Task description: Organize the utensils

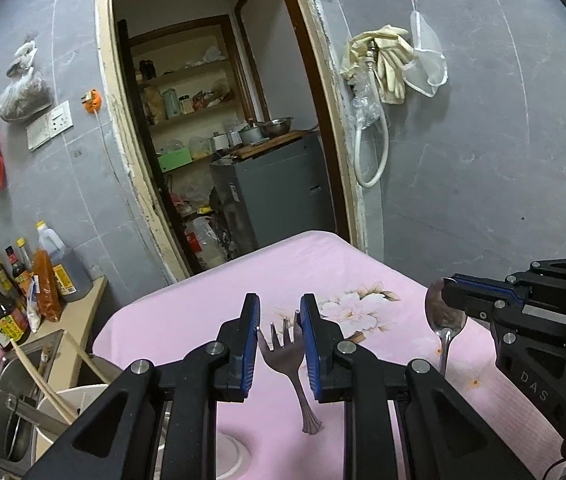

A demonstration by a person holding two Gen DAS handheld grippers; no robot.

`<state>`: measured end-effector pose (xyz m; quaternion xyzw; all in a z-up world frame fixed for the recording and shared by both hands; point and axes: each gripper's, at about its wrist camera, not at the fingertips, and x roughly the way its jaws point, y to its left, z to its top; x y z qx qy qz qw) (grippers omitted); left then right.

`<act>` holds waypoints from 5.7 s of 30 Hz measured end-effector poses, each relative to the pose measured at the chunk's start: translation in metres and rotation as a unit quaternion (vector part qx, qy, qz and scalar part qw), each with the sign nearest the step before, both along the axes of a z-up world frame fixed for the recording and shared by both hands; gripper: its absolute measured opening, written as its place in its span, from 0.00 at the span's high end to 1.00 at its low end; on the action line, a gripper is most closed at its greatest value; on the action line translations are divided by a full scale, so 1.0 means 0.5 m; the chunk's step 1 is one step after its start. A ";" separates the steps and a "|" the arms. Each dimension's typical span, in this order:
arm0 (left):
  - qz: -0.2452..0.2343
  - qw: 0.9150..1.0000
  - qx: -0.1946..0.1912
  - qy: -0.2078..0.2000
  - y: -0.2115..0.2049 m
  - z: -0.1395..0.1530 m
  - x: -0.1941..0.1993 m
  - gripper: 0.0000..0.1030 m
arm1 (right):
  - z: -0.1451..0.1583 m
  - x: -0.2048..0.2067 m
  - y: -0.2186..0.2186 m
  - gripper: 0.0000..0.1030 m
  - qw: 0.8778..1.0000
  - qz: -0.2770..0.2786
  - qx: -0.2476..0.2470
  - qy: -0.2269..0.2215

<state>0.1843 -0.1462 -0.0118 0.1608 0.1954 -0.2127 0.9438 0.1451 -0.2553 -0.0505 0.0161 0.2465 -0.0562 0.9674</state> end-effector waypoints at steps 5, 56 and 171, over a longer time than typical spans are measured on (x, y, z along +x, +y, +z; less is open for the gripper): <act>0.017 1.000 -0.010 -0.002 0.023 0.023 0.005 0.81 | 0.032 0.007 0.012 0.98 1.000 0.008 -0.005 -0.013; 0.201 0.973 -0.113 0.013 0.462 0.129 0.109 0.81 | 0.155 0.135 0.377 0.98 0.973 0.150 -0.121 -0.128; 0.187 0.968 -0.166 0.015 0.424 0.035 -0.371 0.00 | 0.120 -0.352 0.174 0.01 0.996 0.042 0.020 -0.070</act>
